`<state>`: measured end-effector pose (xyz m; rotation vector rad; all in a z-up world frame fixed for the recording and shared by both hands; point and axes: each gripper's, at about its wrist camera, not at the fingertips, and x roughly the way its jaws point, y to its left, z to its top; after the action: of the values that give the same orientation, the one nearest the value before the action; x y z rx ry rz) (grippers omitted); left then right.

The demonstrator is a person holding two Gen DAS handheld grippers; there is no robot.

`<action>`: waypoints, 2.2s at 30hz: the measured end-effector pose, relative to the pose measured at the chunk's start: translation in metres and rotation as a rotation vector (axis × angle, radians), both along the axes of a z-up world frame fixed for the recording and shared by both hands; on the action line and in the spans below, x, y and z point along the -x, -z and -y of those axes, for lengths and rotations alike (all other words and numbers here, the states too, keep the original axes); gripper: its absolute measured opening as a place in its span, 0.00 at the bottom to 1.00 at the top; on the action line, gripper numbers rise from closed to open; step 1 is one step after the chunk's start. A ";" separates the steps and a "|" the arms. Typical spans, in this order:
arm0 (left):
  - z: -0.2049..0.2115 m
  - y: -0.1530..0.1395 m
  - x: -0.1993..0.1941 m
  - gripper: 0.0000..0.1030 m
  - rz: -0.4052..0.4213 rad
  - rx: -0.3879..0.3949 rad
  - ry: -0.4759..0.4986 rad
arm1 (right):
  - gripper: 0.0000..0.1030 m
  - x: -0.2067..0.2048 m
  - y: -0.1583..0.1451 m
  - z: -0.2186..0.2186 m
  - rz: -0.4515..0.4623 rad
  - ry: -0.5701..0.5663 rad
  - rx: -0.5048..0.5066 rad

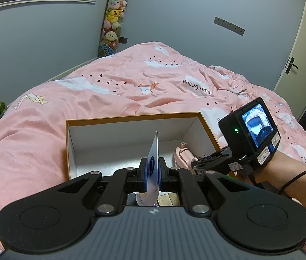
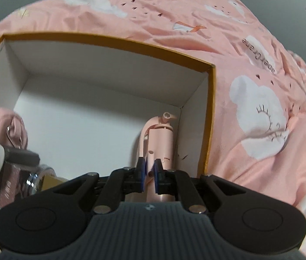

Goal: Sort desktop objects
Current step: 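Lower the hair dryer into the orange box and open right tool while left tool holds the tube, then withdraw the right tool from the dryer while left tool holds the tube above the box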

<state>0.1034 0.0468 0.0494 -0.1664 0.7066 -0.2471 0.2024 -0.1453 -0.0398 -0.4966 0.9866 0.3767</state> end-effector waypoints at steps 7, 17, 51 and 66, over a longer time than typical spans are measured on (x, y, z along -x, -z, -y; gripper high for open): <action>-0.001 0.001 0.000 0.09 0.000 0.006 0.002 | 0.09 -0.011 -0.002 -0.006 -0.007 0.024 -0.020; 0.002 0.000 0.001 0.09 0.003 0.002 0.010 | 0.13 -0.011 0.003 -0.009 -0.039 -0.017 0.090; 0.019 0.005 -0.013 0.09 -0.020 -0.023 0.025 | 0.11 -0.021 0.032 -0.049 -0.031 -0.749 0.330; 0.040 0.009 -0.025 0.09 -0.051 0.133 0.081 | 0.10 -0.007 -0.045 0.005 0.146 -0.477 -0.035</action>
<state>0.1287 0.0064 0.0408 -0.2718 0.7487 -0.3682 0.2098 -0.1507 0.0048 -0.7189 0.7121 0.7715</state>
